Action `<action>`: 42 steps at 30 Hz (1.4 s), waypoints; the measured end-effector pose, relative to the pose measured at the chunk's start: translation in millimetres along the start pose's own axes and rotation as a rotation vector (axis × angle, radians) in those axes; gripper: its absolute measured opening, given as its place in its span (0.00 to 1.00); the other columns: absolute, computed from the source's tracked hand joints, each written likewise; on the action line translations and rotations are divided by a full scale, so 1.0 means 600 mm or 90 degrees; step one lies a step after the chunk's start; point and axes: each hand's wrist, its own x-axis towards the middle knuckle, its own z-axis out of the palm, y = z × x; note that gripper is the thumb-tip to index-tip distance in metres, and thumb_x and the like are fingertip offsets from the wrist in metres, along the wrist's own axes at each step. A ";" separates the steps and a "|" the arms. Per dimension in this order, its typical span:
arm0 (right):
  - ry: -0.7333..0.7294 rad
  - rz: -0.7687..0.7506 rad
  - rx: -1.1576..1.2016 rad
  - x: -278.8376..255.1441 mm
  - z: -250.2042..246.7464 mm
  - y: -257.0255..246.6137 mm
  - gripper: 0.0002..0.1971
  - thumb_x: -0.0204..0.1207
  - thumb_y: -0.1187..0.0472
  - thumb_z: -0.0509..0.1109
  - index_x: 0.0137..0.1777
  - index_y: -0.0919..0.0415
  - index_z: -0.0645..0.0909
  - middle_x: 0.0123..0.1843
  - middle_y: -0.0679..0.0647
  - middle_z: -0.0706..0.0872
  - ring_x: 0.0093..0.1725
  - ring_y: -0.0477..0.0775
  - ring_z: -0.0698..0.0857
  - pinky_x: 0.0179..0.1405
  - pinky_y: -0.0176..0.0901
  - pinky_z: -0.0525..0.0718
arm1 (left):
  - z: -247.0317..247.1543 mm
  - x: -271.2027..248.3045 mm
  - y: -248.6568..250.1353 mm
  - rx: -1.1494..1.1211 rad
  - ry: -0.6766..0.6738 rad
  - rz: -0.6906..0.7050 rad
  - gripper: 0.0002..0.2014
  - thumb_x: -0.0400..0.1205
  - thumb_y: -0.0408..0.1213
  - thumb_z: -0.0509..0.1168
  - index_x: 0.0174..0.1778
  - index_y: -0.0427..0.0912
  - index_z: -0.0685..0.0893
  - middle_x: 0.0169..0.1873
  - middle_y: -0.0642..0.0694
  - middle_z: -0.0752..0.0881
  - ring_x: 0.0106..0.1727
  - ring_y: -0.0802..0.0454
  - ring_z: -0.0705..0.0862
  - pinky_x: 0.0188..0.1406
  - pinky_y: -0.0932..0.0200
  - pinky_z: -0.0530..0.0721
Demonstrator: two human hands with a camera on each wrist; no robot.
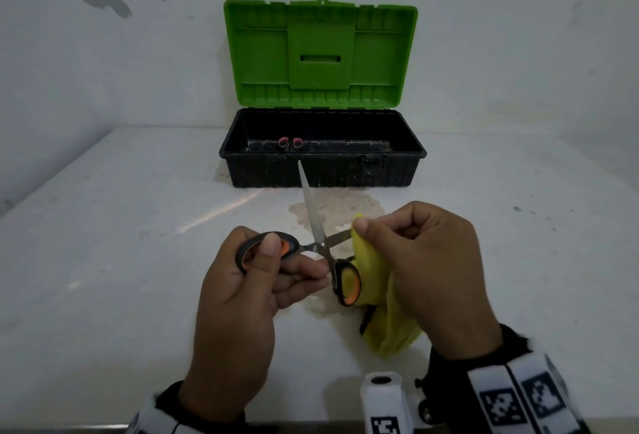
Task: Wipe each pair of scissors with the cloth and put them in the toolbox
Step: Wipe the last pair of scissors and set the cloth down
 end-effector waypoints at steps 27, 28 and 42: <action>0.020 -0.054 -0.002 0.005 -0.037 0.009 0.07 0.70 0.54 0.81 0.35 0.53 0.88 0.30 0.44 0.90 0.28 0.38 0.83 0.27 0.26 0.76 | 0.021 0.006 0.022 -0.152 0.147 -0.200 0.13 0.89 0.39 0.57 0.44 0.34 0.80 0.26 0.32 0.87 0.36 0.37 0.91 0.32 0.53 0.91; -0.014 -0.065 -0.017 -0.001 -0.030 0.006 0.07 0.70 0.55 0.81 0.35 0.52 0.87 0.31 0.43 0.90 0.29 0.39 0.84 0.28 0.25 0.76 | 0.024 0.006 0.021 -0.157 0.148 -0.200 0.13 0.89 0.39 0.57 0.45 0.34 0.80 0.26 0.32 0.87 0.35 0.38 0.90 0.32 0.53 0.91; -0.054 -0.120 -0.056 -0.010 -0.003 0.006 0.08 0.69 0.58 0.83 0.31 0.51 0.88 0.32 0.38 0.89 0.33 0.39 0.87 0.31 0.22 0.77 | 0.036 0.003 0.030 -0.169 0.109 -0.220 0.13 0.89 0.37 0.56 0.47 0.33 0.80 0.26 0.31 0.87 0.32 0.39 0.91 0.34 0.50 0.92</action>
